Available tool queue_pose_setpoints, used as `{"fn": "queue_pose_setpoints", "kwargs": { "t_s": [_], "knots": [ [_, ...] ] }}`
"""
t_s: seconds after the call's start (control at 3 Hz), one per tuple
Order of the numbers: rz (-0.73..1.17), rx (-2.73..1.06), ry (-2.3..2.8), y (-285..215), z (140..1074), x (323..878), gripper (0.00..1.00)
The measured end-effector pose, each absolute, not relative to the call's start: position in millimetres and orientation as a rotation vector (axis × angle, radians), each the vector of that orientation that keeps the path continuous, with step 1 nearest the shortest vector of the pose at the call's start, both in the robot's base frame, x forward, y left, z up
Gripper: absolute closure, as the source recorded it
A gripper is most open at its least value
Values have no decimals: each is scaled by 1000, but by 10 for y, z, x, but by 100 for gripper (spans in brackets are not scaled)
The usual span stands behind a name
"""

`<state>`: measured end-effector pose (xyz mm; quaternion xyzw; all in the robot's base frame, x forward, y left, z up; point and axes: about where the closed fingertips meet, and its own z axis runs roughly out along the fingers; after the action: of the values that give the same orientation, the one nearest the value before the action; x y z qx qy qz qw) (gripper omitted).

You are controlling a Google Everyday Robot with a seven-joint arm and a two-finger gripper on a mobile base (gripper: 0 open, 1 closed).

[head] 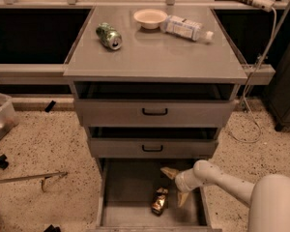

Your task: Pick orange can from bottom drawer and place on counter

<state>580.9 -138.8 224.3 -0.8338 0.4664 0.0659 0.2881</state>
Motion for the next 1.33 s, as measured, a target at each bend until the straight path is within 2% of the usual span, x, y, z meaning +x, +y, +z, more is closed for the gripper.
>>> {"fn": "queue_pose_setpoints", "kwargs": {
  "t_s": [0.67,1.33],
  "knots": [
    [216,-2270,1231,-1386,2146,5806,0],
    [386,-2314,1177,-989,1836,5774,0]
  ]
}}
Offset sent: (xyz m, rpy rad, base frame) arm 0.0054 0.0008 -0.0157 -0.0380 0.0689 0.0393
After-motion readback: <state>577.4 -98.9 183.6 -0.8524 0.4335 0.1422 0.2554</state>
